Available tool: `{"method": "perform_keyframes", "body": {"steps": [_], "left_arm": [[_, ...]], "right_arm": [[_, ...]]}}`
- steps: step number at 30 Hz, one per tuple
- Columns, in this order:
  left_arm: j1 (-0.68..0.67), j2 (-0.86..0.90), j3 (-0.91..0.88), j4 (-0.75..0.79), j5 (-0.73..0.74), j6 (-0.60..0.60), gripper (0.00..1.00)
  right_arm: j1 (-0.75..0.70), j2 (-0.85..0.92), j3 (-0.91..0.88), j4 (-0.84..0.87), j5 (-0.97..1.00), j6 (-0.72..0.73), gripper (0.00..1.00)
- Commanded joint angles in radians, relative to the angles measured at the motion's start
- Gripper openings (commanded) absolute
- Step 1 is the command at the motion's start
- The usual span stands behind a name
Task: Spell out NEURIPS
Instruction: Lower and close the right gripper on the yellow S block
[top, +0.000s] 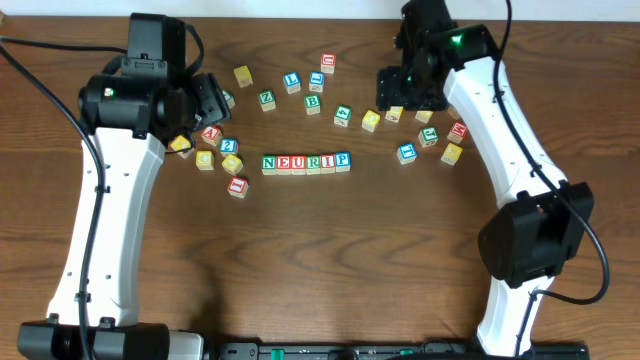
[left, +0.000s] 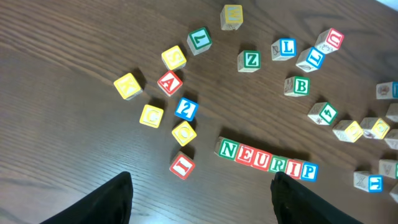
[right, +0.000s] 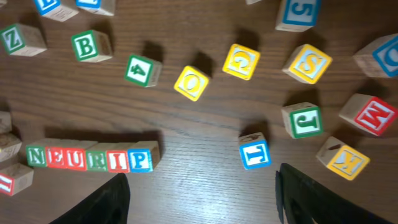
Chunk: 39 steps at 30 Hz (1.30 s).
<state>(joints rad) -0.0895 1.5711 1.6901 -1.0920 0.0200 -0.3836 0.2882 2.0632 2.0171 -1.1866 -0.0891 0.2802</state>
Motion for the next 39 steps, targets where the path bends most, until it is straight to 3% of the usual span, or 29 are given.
{"method": "perform_keyframes", "body": {"steps": [1, 8, 17, 39], "left_arm": [[0.002, 0.01, -0.004, -0.002, -0.006, 0.018, 0.73], [0.002, 0.01, -0.004, -0.003, -0.006, 0.036, 0.82], [0.002, 0.01, -0.004, -0.003, -0.006, 0.037, 0.89], [0.002, 0.01, -0.004, 0.006, -0.006, 0.063, 0.91]], "right_arm": [[-0.019, -0.029, 0.025, 0.0, 0.009, -0.008, 0.73], [-0.039, -0.029, 0.025, 0.014, 0.013, -0.008, 0.76], [-0.067, -0.029, 0.025, 0.016, 0.012, -0.008, 0.87], [-0.117, -0.013, 0.025, 0.082, 0.054, 0.109, 0.84]]}}
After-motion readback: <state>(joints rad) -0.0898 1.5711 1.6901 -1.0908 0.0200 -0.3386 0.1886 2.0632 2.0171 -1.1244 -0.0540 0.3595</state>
